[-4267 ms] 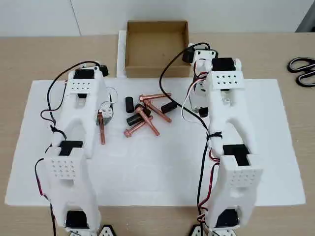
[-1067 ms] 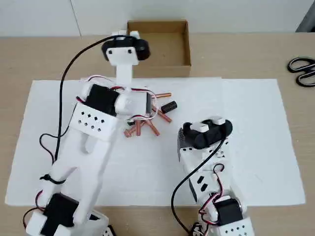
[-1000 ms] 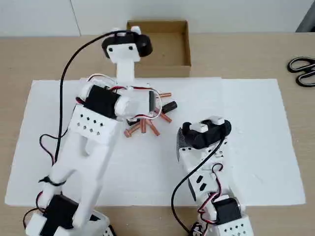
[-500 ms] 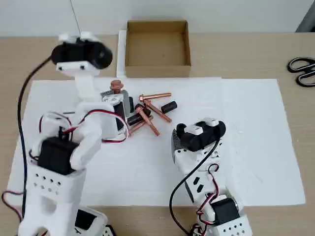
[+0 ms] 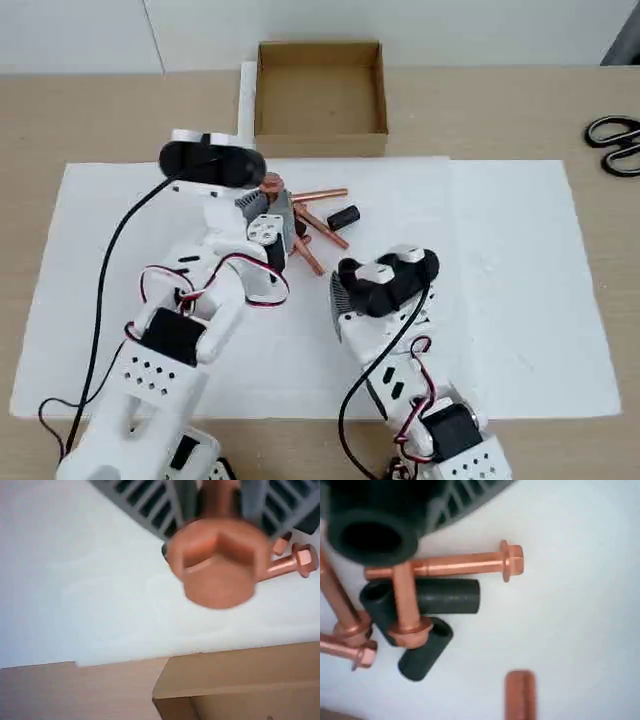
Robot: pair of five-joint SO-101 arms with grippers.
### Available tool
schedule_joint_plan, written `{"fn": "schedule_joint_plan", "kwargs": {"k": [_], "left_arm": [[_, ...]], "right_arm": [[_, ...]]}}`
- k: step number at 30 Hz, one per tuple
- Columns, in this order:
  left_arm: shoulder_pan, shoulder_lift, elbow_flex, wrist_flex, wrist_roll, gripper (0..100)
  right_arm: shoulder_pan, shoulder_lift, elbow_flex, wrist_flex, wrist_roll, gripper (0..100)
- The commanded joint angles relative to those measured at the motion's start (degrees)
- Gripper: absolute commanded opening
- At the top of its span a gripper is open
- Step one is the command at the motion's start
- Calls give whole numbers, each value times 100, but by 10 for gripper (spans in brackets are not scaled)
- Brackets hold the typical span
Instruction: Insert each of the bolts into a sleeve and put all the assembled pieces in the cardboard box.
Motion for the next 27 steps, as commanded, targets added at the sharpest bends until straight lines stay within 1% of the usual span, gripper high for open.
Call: {"fn": "schedule_joint_plan", "kwargs": {"k": [1, 3, 5, 8, 17, 19, 23, 27], "left_arm": [[202, 79, -655, 316, -9, 5], [299, 158, -875, 580, 26, 5], [334, 246, -1059, 738, 325, 5], [422, 387, -1130, 747, 747, 5], [879, 712, -1130, 457, 774, 5], [897, 703, -1138, 457, 800, 5], [897, 712, -1138, 466, 1204, 5], [897, 721, -1138, 466, 1213, 5]], "right_arm": [[-48, -92, 44, -145, -53, 4], [-48, -92, 44, -145, -62, 4], [-57, -92, 44, -145, -62, 4], [-180, -92, 44, -145, -62, 4], [-233, -92, 44, -145, -62, 4], [-233, -92, 44, -145, -62, 4], [-233, -92, 44, -145, -62, 4], [-233, -92, 44, -145, -62, 4]]}}
